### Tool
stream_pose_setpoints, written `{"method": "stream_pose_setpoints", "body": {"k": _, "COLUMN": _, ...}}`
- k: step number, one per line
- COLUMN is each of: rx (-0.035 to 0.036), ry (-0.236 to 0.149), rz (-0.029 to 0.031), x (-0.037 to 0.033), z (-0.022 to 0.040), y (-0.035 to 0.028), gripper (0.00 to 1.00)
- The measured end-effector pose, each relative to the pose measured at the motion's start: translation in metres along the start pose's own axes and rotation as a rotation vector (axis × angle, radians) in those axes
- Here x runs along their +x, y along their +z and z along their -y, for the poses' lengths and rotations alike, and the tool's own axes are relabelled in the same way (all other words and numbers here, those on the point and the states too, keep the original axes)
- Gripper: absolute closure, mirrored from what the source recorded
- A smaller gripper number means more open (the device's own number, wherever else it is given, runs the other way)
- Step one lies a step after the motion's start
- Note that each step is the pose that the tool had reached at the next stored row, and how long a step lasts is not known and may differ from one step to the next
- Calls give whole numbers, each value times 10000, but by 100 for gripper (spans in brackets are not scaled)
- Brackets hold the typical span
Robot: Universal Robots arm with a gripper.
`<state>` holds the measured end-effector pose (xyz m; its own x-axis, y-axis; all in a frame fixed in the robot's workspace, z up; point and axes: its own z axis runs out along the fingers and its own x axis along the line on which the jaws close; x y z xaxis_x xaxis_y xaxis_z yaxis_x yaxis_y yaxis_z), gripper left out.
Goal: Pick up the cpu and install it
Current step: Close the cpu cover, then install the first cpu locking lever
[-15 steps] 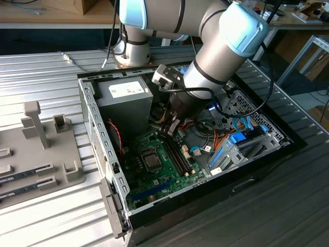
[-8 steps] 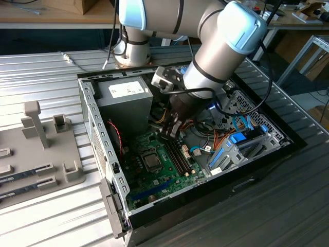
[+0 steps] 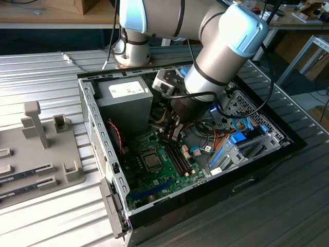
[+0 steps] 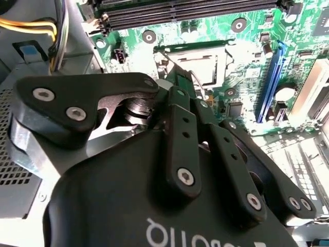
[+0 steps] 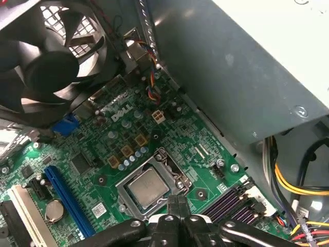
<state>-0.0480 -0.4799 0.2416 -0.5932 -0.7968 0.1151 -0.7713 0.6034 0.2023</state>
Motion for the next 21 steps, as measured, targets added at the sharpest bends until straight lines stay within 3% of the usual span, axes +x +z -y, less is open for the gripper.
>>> {"method": "stream_pose_setpoints", "body": {"k": 4, "rx": 39, "ry": -12, "rz": 25, "x": 20, "z": -16, "y": -1, "gripper": 89}}
{"method": "stream_pose_setpoints", "body": {"k": 6, "rx": 39, "ry": -13, "rz": 26, "x": 45, "z": 7, "y": 14, "gripper": 89}}
{"method": "stream_pose_setpoints", "body": {"k": 9, "rx": 38, "ry": -12, "rz": 25, "x": 80, "z": 59, "y": 98, "gripper": 89}}
{"method": "stream_pose_setpoints", "body": {"k": 21, "rx": 38, "ry": -11, "rz": 21, "x": 92, "z": 136, "y": 324, "gripper": 89}}
